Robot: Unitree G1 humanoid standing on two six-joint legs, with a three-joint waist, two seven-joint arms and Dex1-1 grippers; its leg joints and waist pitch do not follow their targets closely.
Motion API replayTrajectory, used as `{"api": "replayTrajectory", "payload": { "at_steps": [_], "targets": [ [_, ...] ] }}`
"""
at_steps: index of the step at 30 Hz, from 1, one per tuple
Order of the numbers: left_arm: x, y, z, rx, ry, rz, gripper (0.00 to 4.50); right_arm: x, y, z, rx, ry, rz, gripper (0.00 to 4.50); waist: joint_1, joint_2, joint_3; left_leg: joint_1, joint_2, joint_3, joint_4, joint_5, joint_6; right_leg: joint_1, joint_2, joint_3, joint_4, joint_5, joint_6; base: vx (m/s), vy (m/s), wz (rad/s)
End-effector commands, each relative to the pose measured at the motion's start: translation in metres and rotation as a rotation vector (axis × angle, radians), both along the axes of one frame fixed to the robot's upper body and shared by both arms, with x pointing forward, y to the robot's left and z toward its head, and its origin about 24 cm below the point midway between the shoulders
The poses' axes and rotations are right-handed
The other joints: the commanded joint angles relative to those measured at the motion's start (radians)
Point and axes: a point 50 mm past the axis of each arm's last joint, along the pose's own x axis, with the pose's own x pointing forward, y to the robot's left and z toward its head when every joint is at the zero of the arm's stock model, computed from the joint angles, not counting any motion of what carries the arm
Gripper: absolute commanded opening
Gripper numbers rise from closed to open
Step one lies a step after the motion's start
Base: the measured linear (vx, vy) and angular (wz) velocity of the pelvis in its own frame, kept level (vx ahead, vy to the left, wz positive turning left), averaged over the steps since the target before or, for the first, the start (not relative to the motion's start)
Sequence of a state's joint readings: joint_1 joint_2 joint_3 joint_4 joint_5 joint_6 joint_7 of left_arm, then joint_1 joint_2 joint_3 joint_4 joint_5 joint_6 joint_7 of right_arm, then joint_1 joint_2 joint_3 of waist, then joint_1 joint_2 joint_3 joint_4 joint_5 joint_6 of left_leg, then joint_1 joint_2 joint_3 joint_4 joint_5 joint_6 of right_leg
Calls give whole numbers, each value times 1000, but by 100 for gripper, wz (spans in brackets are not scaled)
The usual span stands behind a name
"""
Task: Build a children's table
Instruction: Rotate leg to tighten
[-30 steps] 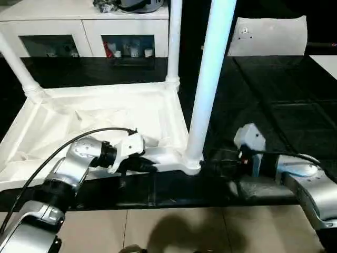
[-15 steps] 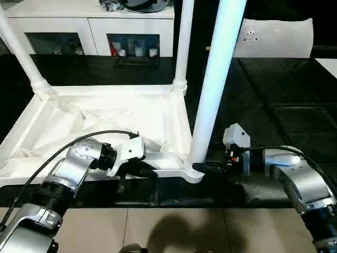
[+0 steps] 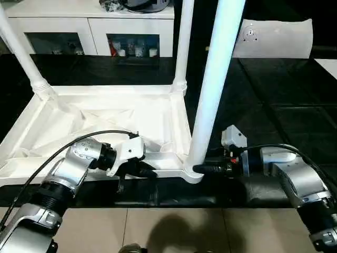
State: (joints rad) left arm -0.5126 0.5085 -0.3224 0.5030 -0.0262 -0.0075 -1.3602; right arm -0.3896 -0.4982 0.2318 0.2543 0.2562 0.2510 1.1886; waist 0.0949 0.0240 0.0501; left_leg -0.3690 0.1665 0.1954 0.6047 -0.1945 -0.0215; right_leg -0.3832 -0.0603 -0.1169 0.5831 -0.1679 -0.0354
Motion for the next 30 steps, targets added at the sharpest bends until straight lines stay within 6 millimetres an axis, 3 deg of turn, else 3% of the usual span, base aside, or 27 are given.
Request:
{"api": "replayTrajectory", "payload": {
  "at_steps": [1,4,6,9,14,19,21,22,23,24,27,29,30],
  "targets": [
    [0,-6,8,-17,-19,-54,0,2,5,7,62,4,28,198,1,-10,-69,18,85,-37,-66,-142,61,43,-114,72,-64,-296,-159,0,0,0],
    [1,-7,8,-24,-22,-34,0,1,6,8,72,20,43,196,0,-10,-69,19,85,-37,-67,-141,59,43,-113,72,-63,-290,-160,0,0,0],
    [3,-8,6,-31,-27,13,0,-2,8,6,79,37,49,196,1,-4,-70,19,85,-37,-66,-140,57,43,-113,73,-61,-280,-164,0,0,0],
    [11,-13,2,-22,-67,128,0,-9,12,1,109,68,23,196,3,-8,-69,20,87,-36,-66,-147,56,42,-113,74,-65,-283,-165,0,0,0],
    [25,-26,6,-118,-58,322,0,-8,23,-6,161,75,-126,196,7,-10,-64,27,83,-39,-69,-186,29,38,-117,71,-80,-385,-140,0,0,0],
    [43,-54,13,-202,-61,545,0,7,53,-16,167,64,-427,196,-17,-8,-67,20,73,-42,-68,-178,17,43,-118,68,-84,-407,-117,0,0,0],
    [44,-58,13,-206,-63,561,0,10,59,-16,176,68,-470,196,-23,-9,-69,20,70,-40,-66,-166,29,41,-116,68,-85,-391,-116,0,0,0],
    [45,-62,13,-209,-64,574,0,12,65,-15,190,80,-503,196,-27,-6,-69,17,69,-39,-66,-152,38,41,-114,70,-83,-373,-120,0,0,0],
    [45,-65,13,-212,-65,586,0,14,70,-15,202,91,-530,196,-28,4,-72,16,69,-41,-65,-138,43,43,-114,69,-80,-350,-122,0,0,0],
    [45,-69,12,-201,-74,580,0,18,77,-14,196,91,-592,196,-32,3,-73,14,69,-40,-65,-129,52,44,-112,69,-79,-322,-124,0,0,0],
    [43,-71,10,-167,-82,552,0,20,84,-14,171,65,-639,196,-43,7,-75,14,71,-41,-66,-129,48,44,-110,69,-75,-285,-138,0,0,0],
    [42,-70,8,-150,-79,543,0,19,85,-14,194,69,-647,196,-42,10,-73,15,71,-40,-67,-136,49,43,-111,70,-75,-288,-139,0,0,0],
    [40,-66,6,-123,-77,523,0,18,82,-14,213,66,-672,252,-45,6,-72,15,73,-40,-69,-151,47,43,-110,70,-77,-295,-134,0,0,0]
  ]
}}
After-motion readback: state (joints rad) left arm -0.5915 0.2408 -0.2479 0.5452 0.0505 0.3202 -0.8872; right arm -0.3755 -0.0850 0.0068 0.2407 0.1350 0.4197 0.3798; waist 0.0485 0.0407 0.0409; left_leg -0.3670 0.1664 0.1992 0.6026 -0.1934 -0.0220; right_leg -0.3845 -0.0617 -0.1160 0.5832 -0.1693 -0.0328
